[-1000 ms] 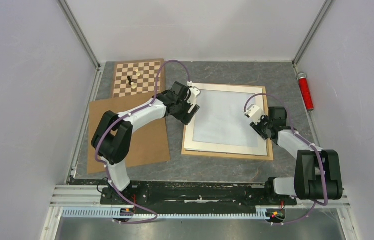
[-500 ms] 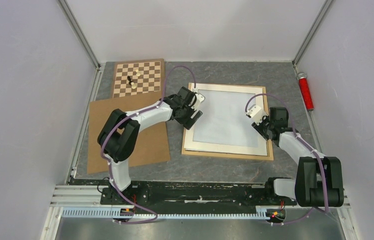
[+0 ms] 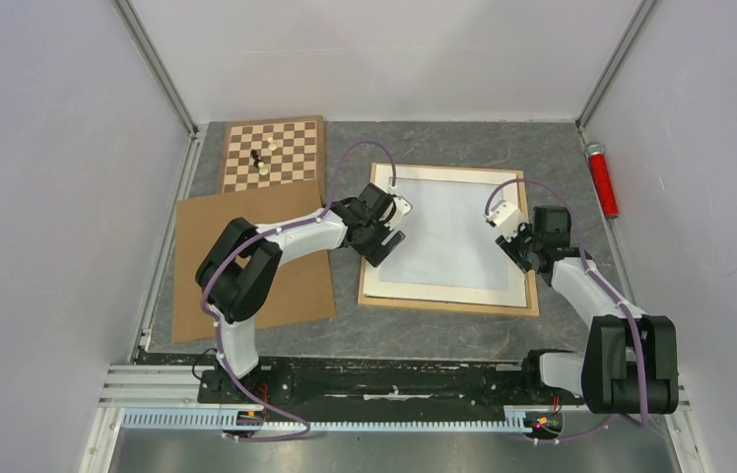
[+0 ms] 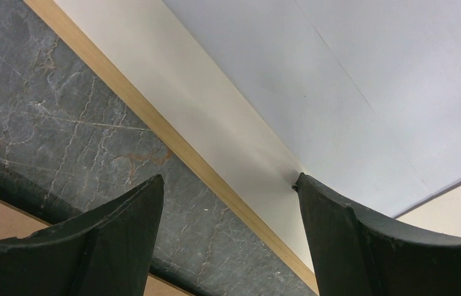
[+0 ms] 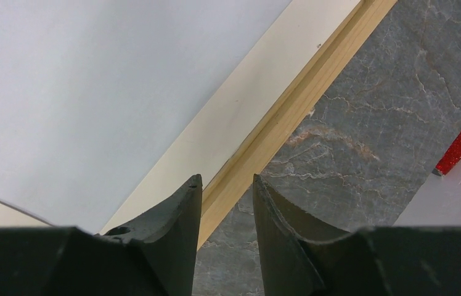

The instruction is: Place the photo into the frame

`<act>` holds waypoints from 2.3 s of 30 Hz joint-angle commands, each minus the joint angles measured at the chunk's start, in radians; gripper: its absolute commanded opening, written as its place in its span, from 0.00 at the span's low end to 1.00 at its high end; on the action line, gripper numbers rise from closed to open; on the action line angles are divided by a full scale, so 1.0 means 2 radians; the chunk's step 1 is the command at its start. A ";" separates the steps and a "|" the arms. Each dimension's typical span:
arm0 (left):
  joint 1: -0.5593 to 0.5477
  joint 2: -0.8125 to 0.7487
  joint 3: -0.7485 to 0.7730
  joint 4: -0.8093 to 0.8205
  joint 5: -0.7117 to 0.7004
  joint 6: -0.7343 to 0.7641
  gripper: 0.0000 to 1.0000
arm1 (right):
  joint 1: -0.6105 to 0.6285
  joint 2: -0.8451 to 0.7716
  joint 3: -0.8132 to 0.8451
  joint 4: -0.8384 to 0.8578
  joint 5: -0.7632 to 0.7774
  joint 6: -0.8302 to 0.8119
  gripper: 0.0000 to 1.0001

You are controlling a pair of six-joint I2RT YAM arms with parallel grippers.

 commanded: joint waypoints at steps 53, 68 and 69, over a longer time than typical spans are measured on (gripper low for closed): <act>-0.018 -0.121 -0.068 -0.059 0.034 0.063 0.86 | 0.001 -0.073 0.005 -0.064 -0.172 0.014 0.59; -0.050 -0.087 -0.102 -0.020 0.048 0.058 0.86 | 0.001 -0.078 -0.010 -0.060 -0.167 0.017 0.59; -0.053 -0.084 -0.103 -0.018 0.048 0.057 0.86 | 0.001 -0.077 -0.011 -0.059 -0.167 0.017 0.59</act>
